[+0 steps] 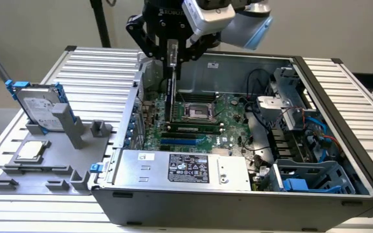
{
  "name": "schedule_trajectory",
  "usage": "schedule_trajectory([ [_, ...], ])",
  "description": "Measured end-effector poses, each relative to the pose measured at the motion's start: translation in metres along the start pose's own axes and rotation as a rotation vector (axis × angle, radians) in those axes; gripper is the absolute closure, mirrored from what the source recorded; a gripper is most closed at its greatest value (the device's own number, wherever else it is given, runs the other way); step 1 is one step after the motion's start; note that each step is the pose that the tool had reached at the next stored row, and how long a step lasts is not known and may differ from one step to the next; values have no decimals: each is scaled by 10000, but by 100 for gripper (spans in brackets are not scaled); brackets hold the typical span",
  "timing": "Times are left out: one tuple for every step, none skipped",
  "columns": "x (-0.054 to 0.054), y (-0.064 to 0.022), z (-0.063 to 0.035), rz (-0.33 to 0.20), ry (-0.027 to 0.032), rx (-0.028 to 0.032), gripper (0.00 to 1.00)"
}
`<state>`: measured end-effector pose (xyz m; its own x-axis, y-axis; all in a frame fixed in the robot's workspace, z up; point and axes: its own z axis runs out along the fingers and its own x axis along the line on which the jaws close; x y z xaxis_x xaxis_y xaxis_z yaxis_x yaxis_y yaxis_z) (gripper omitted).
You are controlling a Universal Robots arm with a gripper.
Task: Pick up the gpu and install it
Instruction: 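Pick up the gpu and move the gpu toward the slot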
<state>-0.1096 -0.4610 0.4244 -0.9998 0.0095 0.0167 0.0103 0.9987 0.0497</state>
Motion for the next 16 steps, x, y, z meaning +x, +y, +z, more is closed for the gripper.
schedule_trajectory([
  [-45, 14, 17, 0, 0, 4, 73],
  [-90, 28, 34, -1, 0, 7, 73],
  [-136, 42, 51, -1, 0, 11, 73],
  [-181, 54, 66, -1, 0, 16, 73],
  [-228, 67, 83, 0, 1, 21, 73],
  [-273, 76, 97, 0, 0, 27, 73],
  [-319, 83, 110, -1, -1, 35, 73],
  [-365, 88, 122, 0, -1, 47, 73],
  [-410, 91, 133, 0, -1, 59, 73],
  [-456, 95, 144, 0, -1, 72, 73],
  [-501, 97, 154, 0, -1, 86, 73],
  [-547, 99, 164, 1, -1, 101, 73],
  [-592, 100, 172, 1, -1, 114, 73],
  [-639, 101, 179, 0, -1, 126, 73],
  [-685, 101, 184, 2, 3, 138, 73],
  [-724, 102, 186, 3, 11, 155, 73],
])
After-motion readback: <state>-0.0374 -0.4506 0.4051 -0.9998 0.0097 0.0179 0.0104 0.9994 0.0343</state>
